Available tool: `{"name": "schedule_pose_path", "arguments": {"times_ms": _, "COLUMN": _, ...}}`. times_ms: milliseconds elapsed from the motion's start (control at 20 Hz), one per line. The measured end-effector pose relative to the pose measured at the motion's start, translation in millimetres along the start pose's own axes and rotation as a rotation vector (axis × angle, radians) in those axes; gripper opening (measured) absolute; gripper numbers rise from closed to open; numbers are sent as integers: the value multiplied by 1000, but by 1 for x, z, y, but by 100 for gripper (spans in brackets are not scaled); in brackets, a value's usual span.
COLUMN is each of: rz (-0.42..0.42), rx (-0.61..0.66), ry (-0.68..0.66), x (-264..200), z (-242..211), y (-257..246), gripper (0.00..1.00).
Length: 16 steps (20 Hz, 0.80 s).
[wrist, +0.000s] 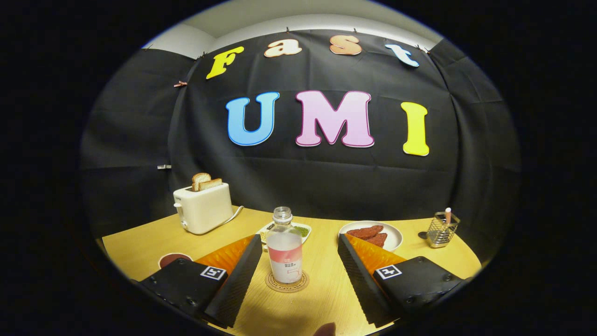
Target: Take the bottle from table, then pour the juice into the cup, finally place the bottle on the coaster
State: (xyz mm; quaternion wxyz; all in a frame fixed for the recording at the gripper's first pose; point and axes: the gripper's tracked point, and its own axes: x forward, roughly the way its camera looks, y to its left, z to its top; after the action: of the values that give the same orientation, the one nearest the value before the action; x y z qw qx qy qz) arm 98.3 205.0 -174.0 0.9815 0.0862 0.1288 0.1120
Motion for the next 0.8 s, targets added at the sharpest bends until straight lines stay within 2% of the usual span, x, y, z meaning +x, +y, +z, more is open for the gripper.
{"name": "schedule_pose_path", "arguments": {"times_ms": 150, "rz": -60, "rx": -13, "ry": -22, "x": -15, "z": 27, "y": -12, "gripper": 100}}
{"name": "schedule_pose_path", "arguments": {"times_ms": 400, "rz": -153, "rx": -116, "ry": -70, "x": -48, "z": 68, "y": -35, "gripper": 99}}
{"name": "schedule_pose_path", "arguments": {"times_ms": 600, "rz": -204, "rx": -103, "ry": -93, "x": -73, "z": 92, "y": -48, "gripper": 97}}
{"name": "schedule_pose_path", "arguments": {"times_ms": 800, "rz": -217, "rx": -76, "ry": -139, "x": -94, "z": 121, "y": -59, "gripper": 97}}
